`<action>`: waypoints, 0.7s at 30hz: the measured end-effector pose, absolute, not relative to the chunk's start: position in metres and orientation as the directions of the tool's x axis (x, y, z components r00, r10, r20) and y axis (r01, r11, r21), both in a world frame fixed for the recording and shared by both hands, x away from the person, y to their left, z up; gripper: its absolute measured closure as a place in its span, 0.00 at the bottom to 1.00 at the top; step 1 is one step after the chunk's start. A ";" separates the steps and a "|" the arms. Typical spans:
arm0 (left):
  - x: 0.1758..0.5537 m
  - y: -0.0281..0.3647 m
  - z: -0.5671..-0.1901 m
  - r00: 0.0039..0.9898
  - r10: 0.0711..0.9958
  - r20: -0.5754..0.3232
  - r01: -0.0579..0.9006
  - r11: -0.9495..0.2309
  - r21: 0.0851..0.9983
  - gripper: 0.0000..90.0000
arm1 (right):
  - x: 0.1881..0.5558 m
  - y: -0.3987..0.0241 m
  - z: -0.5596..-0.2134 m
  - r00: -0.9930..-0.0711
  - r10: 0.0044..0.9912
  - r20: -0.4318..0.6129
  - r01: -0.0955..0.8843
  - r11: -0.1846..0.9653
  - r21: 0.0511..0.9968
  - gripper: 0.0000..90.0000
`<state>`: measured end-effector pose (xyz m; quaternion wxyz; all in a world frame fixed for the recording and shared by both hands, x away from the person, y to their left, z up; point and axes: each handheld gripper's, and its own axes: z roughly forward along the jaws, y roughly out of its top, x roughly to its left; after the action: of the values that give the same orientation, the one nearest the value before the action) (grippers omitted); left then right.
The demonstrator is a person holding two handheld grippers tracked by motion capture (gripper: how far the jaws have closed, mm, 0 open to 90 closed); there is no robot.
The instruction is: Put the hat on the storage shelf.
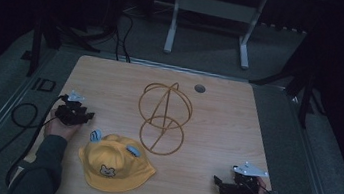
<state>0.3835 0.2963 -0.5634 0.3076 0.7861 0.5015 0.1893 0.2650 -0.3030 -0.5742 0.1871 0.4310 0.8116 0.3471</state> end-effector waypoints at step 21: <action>0.373 0.285 -0.525 0.590 0.804 0.072 0.607 -0.500 0.618 0.64 | 0.265 -0.303 -0.574 -0.558 0.830 -0.004 0.571 0.387 0.724 0.12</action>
<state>0.3732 0.2851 -0.5254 0.2768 0.8476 0.4162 0.1783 0.2649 -0.3029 -0.5742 0.1865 0.4313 0.8117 0.3469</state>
